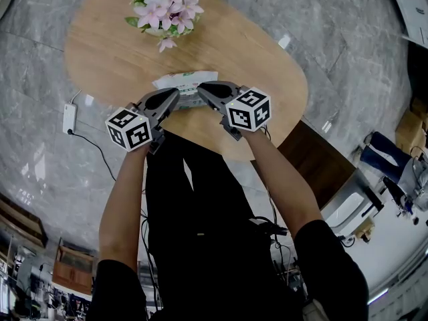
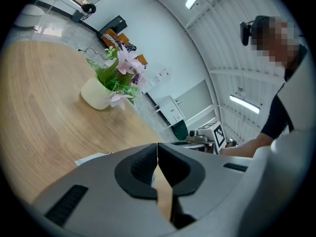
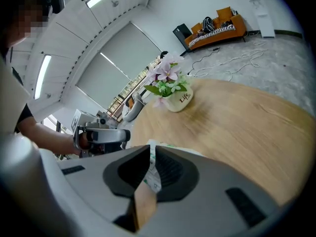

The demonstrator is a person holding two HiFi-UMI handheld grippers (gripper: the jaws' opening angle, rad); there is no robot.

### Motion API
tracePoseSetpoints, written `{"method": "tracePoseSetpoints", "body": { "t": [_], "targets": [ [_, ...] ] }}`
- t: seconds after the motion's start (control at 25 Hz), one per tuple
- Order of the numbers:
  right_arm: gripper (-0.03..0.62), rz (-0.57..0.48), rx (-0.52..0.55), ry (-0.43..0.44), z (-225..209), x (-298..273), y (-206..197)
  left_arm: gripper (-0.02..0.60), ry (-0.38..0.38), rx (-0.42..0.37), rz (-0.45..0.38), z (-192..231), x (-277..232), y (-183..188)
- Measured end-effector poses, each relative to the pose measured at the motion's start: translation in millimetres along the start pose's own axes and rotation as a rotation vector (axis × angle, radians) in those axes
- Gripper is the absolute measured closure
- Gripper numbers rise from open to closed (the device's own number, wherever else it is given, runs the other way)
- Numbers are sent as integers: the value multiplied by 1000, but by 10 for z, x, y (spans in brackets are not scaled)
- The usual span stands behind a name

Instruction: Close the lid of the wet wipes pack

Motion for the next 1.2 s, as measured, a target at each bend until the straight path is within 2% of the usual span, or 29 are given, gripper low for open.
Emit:
{"method": "tracePoseSetpoints", "body": {
  "t": [0.36, 0.8, 1.2],
  "targets": [
    [554, 46, 11, -14, 35, -126, -153, 565, 11, 3, 7, 10, -4, -76],
    [563, 119, 88, -86, -9, -320, -343, 565, 62, -18, -46, 105, 193, -160],
    [565, 130, 113, -132, -26, -452, -419, 565, 59, 30, -45, 134, 297, -363]
  ]
}}
Point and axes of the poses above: the fingertips, and each gripper's own axes: x backward along the fingers, z to its left, y out of its top, the point moved 1 cm from there along x, backward along the fingers, and after that the axes turned 6 degrees about z, right-handed, at the moved point
